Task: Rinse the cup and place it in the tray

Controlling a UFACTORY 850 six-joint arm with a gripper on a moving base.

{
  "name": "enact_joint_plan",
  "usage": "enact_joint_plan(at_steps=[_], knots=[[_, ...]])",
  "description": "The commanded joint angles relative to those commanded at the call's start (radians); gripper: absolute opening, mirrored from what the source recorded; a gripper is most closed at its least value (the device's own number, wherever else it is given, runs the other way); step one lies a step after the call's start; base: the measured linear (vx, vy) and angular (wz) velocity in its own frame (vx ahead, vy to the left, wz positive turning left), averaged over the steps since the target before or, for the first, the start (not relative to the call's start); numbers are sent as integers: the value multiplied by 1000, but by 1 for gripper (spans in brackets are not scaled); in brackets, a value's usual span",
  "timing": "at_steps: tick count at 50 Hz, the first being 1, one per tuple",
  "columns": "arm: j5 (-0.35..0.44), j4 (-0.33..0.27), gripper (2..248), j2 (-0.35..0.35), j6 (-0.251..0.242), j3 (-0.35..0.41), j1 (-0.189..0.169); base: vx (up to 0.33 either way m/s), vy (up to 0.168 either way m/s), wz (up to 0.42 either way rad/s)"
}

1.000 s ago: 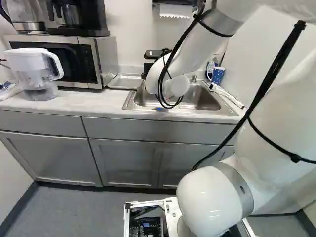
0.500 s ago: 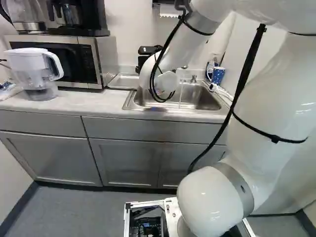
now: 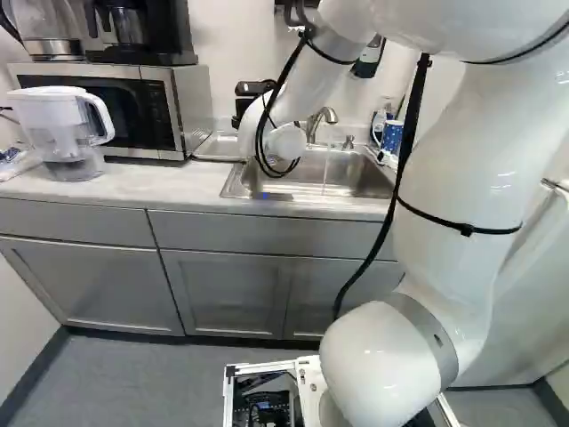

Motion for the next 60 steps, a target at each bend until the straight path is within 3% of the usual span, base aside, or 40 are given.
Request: enact_joint_plan(at_steps=[37, 60], knots=[[20, 0, 124, -199, 0, -178, 43, 0, 0, 0], [20, 0, 124, -216, 0, -175, 43, 0, 0, 0]])
